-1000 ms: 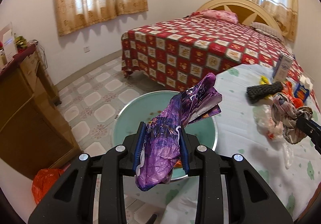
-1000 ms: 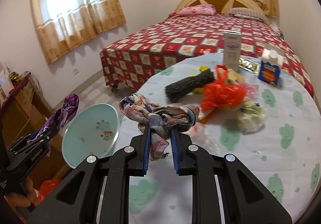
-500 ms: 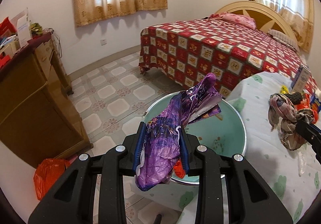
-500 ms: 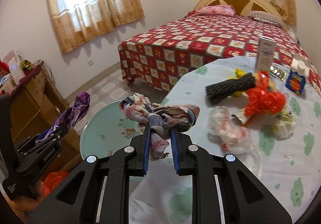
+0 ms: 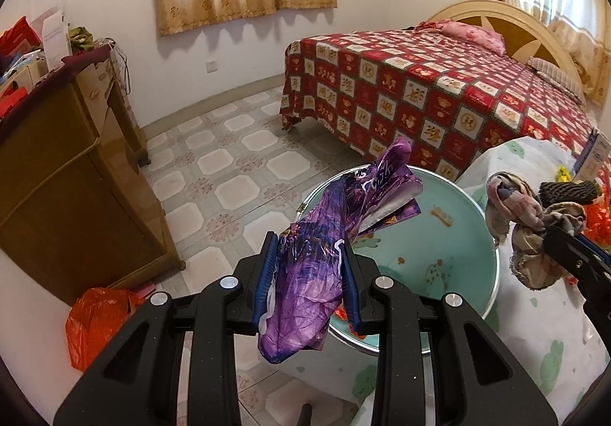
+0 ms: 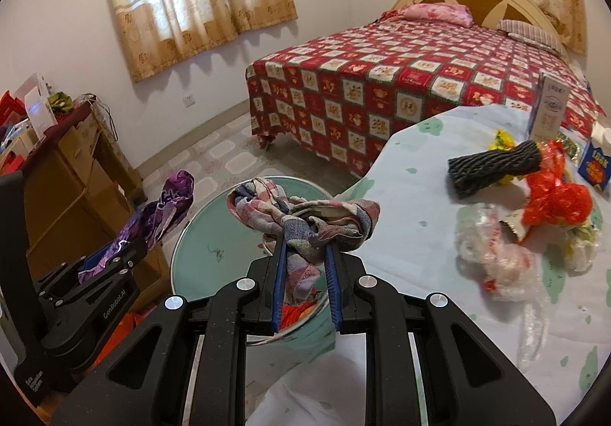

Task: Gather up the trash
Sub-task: 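Carry both items over the teal bin and open the right tool to drop the rag, then open the left tool to drop the purple bag into the teal bin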

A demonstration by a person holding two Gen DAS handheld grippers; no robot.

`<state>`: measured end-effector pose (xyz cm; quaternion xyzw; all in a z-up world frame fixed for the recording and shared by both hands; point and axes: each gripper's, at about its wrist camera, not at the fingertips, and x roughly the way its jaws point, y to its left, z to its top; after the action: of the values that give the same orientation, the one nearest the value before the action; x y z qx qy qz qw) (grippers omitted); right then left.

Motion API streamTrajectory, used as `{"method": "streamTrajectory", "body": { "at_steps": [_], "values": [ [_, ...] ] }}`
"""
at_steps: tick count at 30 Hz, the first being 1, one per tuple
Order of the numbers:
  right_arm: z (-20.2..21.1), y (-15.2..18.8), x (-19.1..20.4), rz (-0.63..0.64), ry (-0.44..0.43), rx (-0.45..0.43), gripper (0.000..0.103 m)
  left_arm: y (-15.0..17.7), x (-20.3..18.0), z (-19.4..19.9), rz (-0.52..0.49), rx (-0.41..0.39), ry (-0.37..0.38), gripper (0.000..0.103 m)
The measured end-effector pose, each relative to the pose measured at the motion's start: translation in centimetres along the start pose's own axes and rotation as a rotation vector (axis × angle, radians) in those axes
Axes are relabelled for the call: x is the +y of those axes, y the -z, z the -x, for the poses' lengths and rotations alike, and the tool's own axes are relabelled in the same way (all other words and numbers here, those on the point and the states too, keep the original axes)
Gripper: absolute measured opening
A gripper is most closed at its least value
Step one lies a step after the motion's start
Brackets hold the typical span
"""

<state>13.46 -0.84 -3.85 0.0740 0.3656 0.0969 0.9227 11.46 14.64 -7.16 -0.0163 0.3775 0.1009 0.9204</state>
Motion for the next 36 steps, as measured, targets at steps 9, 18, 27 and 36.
{"method": "streamTrajectory", "body": {
  "at_steps": [9, 18, 27, 36],
  "values": [
    [-2.8, -0.1, 0.0, -0.001, -0.008, 0.046, 0.02, 0.1, -0.2, -2.1, -0.006, 0.042, -0.025, 0.031],
    [-5.3, 0.0, -0.6, -0.011, -0.003, 0.094, 0.02, -0.1, -1.8, -4.2, -0.033, 0.078, -0.04, 0.031],
    [-7.0, 0.5, -0.5, -0.002, -0.027, 0.136, 0.024, 0.2, -2.9, -5.9, -0.063, 0.108, -0.052, 0.031],
    [-6.4, 0.1, -0.9, -0.003, -0.026, 0.108, 0.03, 0.4, -3.1, -6.2, -0.073, 0.108, -0.069, 0.034]
  ]
}}
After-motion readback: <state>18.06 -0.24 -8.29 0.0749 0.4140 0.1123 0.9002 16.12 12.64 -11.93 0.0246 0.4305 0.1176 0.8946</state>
